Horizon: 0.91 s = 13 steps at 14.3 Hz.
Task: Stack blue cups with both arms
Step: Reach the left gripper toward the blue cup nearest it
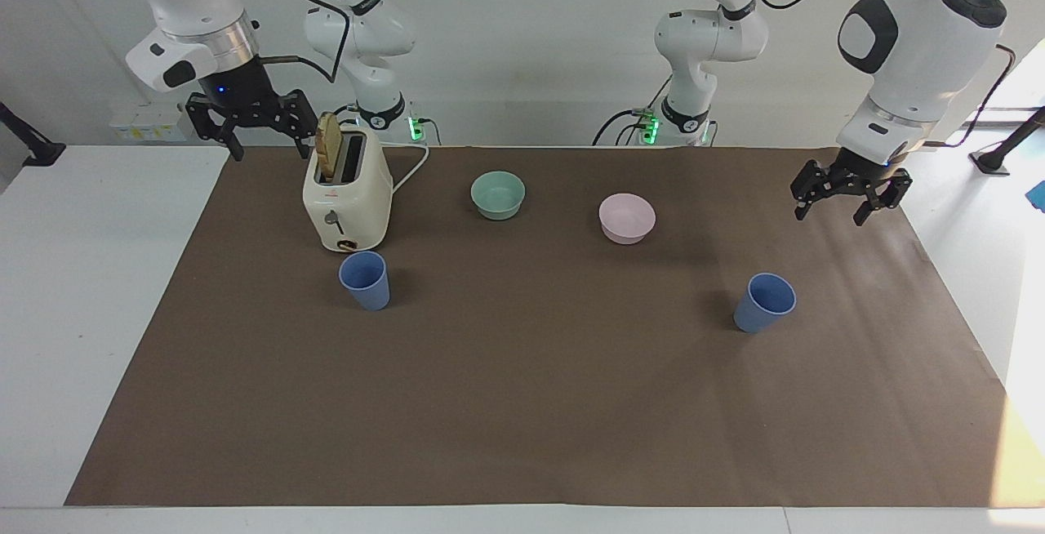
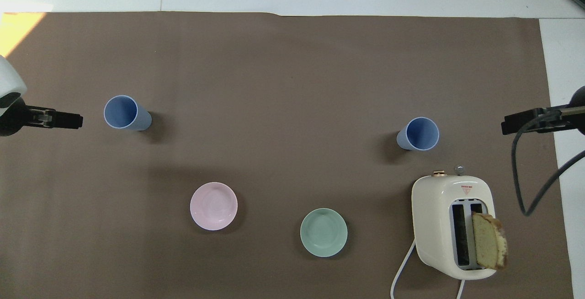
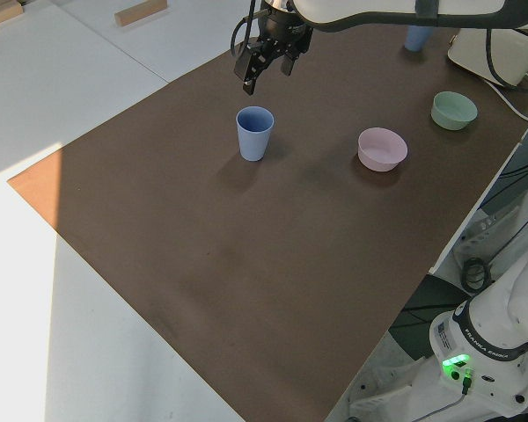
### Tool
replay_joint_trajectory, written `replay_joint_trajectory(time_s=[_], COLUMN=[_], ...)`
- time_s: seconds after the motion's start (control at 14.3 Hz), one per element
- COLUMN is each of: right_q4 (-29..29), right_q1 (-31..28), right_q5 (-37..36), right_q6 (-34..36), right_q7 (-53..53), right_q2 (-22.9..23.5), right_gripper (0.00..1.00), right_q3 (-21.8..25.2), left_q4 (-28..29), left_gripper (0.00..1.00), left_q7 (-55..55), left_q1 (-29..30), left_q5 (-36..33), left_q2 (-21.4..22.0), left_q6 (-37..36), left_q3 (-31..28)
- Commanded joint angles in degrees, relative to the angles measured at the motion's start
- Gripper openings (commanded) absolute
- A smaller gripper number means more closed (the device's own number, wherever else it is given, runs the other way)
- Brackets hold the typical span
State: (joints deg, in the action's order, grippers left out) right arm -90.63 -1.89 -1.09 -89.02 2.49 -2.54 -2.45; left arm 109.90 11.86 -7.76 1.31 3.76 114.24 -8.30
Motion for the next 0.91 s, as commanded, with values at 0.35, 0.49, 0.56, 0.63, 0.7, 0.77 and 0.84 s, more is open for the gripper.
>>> replay_joint_trajectory(time_s=[0.35,0.49,0.56,0.63,0.7,0.77,0.84], right_q4=[-2.01,-2.01,-2.09,-2.09,-2.09,-2.09,-2.09], right_q1=[-0.48,-0.48,-0.48,-0.48,-0.48,-0.48,-0.48], right_q5=[0.48,0.57,0.57,0.48,0.48,0.48,0.48], right_q6=[-1.59,-1.59,-1.59,-1.59,-1.59,-1.59,-1.59], right_q7=[0.85,0.85,0.85,0.85,0.85,0.85,0.85], right_q2=[-1.59,-1.59,-1.59,-1.59,-1.59,-1.59,-1.59], right_gripper=[1.0,1.0,1.0,1.0,1.0,1.0,1.0], right_q3=[-0.01,-0.01,-0.01,-0.01,-0.01,-0.01,-0.01], left_q4=[1.89,1.89,1.81,1.72,1.72,1.72,1.72], left_gripper=[1.0,1.0,1.0,1.0,1.0,1.0,1.0], left_q7=[0.27,0.36,0.36,0.45,0.36,0.36,0.45], left_q1=[-0.15,-0.06,-0.06,-0.15,-0.15,-0.06,-0.06], left_q5=[2.64,4.74,5.01,5.1,5.37,5.89,6.07], left_q2=[-10.34,-12.1,-12.89,-13.77,-14.91,-15.45,-15.71], left_q6=[12.22,16.26,16.97,17.5,18.9,19.78,19.97], left_q3=[-0.05,-0.05,-0.05,0.03,0.12,0.12,0.12])
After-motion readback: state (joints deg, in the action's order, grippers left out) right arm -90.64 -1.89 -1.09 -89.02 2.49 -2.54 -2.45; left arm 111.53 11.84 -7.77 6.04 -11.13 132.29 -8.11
